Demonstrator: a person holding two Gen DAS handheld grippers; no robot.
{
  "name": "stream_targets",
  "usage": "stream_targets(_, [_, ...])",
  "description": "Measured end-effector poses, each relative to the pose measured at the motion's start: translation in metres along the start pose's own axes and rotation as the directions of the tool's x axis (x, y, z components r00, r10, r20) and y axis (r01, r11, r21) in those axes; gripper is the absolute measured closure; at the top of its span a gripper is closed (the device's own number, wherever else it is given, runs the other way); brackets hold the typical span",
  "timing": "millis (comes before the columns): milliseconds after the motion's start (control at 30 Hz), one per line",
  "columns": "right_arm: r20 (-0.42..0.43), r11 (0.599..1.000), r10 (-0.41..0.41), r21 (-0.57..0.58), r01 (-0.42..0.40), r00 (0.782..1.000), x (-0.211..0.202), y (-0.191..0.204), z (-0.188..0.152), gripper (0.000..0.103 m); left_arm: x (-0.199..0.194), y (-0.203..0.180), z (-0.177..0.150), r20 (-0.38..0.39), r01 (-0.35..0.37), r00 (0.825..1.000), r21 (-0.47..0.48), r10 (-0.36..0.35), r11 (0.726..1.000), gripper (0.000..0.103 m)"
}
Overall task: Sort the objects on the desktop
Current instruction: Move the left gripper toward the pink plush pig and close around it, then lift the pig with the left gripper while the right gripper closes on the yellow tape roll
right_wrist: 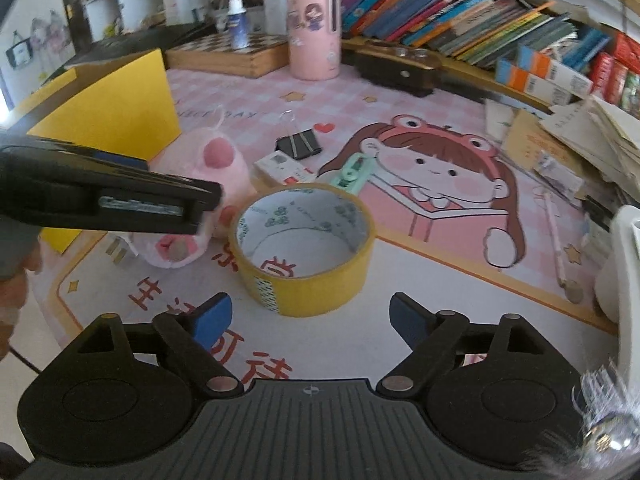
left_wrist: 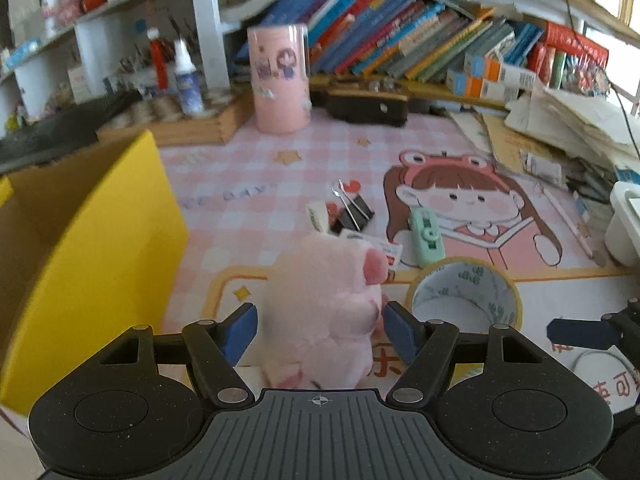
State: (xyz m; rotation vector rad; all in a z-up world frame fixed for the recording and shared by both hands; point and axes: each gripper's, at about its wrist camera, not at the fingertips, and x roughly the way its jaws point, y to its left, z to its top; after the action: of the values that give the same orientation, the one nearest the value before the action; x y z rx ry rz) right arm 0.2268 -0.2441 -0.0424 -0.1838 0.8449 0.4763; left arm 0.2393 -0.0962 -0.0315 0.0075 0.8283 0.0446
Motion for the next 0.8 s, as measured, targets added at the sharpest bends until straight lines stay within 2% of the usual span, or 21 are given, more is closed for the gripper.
stream_targets(100, [0.002, 1.0, -0.003, -0.007, 0.003, 1.0, 0.009, 0.001, 0.004, 0.017, 0.013, 0.001, 0.001, -0.027, -0.011, 1.0, -0.011, 0.011, 1.0, 0.031])
stream_targets(433, [0.011, 0.999, 0.003, -0.032, -0.003, 1.0, 0.035, 0.002, 0.018, 0.014, 0.025, 0.001, 0.006, -0.026, 0.01, 1.0, 0.001, -0.01, 1.0, 0.032])
stream_targets(700, [0.038, 0.999, 0.001, -0.039, 0.001, 0.999, 0.037, 0.001, 0.018, 0.016, 0.028, 0.0, 0.004, -0.041, 0.016, 0.999, 0.004, -0.016, 1.0, 0.029])
stream_targets(800, [0.041, 0.999, -0.003, -0.033, 0.005, 0.999, 0.034, -0.002, 0.015, 0.016, 0.031, 0.0, 0.003, -0.05, 0.024, 0.998, 0.008, -0.024, 1.0, 0.031])
